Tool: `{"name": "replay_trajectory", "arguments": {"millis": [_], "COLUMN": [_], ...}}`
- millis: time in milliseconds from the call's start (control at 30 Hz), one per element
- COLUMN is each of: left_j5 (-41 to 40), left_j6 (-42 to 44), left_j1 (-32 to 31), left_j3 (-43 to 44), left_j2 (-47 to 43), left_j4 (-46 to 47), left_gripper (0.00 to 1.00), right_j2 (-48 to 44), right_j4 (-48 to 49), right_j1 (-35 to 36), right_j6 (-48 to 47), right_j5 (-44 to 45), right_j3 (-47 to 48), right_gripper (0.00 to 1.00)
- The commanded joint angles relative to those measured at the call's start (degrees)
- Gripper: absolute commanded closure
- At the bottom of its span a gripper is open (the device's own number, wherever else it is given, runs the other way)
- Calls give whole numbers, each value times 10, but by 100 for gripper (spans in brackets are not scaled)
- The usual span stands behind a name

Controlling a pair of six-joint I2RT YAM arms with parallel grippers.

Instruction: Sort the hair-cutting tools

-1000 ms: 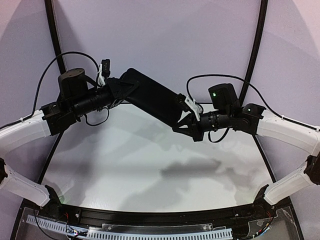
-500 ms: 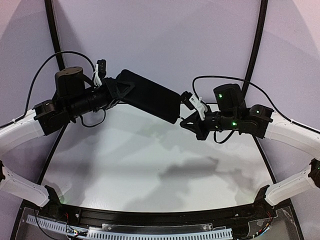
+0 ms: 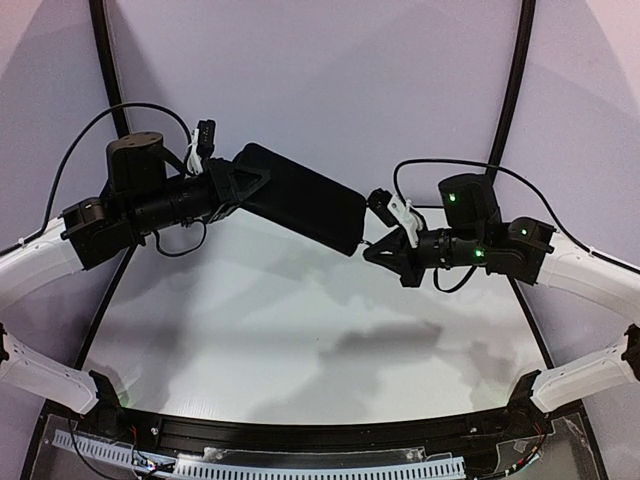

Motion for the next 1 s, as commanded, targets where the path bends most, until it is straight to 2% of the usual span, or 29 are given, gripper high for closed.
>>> {"name": "replay_trajectory", "arguments": {"millis": [0,200,333,433,600,800,967], "left_j5": [44,140,176,202,247,306,342], "left_j6": [67,94,117,138,183,227,259], "left_j1": [20,20,20,20,20,20,15], "left_j3": [20,58,67,65,62,73,96], "left_j2": [-16,30,47,47,50,90,143], "left_j4": [-84,-106,-130,-146,-164,-180,-206], "left_gripper": [99,99,99,99,99,99,99], "right_j2": [-37,15,35,38,37,70,65], "right_j4": [17,13,20,54,111,111,157], "right_j1": [-52,-67,-94,-106,-106,-107,-107], "right_j6": [-6,51,70,28,-92,-148,-205], "right_j5": [85,262,295,271,140,158,73], "right_j3": [-27,38,60,61,54,104,94], "right_gripper": [100,100,100,100,100,100,100]}}
